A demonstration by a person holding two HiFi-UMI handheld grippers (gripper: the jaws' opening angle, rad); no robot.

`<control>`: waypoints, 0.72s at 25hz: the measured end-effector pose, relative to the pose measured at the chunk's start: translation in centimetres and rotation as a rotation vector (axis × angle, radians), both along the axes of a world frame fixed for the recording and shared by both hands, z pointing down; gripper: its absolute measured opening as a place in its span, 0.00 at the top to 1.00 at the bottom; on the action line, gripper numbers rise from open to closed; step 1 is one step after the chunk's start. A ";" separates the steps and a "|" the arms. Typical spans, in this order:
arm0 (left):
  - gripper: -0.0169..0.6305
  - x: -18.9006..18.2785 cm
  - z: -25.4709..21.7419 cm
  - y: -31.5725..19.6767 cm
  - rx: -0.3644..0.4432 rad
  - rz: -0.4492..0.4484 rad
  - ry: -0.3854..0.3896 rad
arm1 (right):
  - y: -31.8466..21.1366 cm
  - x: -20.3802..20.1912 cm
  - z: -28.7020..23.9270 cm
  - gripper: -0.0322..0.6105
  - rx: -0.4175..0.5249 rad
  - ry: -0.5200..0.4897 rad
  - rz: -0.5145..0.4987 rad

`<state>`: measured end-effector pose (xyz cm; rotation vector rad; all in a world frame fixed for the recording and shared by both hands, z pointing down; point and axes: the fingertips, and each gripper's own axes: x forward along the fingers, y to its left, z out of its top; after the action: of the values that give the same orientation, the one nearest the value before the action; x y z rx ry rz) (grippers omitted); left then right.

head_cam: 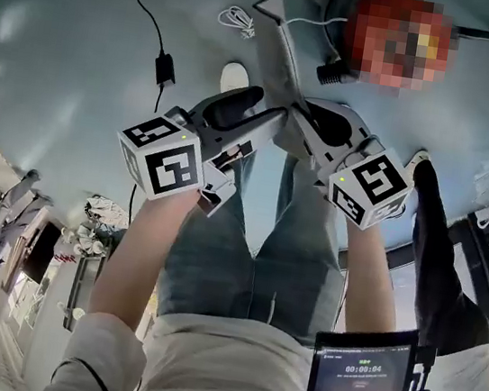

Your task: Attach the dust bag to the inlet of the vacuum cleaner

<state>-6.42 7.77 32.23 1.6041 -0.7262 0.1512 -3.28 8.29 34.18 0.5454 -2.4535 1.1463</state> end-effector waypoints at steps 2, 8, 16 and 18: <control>0.51 0.5 5.1 0.7 -0.063 -0.007 -0.009 | 1.6 0.1 5.1 0.89 -0.032 0.005 -0.022; 0.39 0.8 13.9 1.1 -0.215 -0.027 -0.031 | 5.1 -0.1 11.8 0.89 0.088 0.079 -0.169; 0.74 -1.0 16.9 -0.5 -0.366 -0.125 -0.140 | 3.9 -0.7 12.3 0.89 0.259 0.262 -0.275; 0.89 -1.3 16.9 -0.3 -0.387 -0.149 -0.144 | 3.9 -1.0 12.4 0.89 0.252 0.231 -0.236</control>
<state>-7.70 7.49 49.18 1.1748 -0.8667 0.2827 -4.31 12.14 46.58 0.4176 -2.3942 0.6482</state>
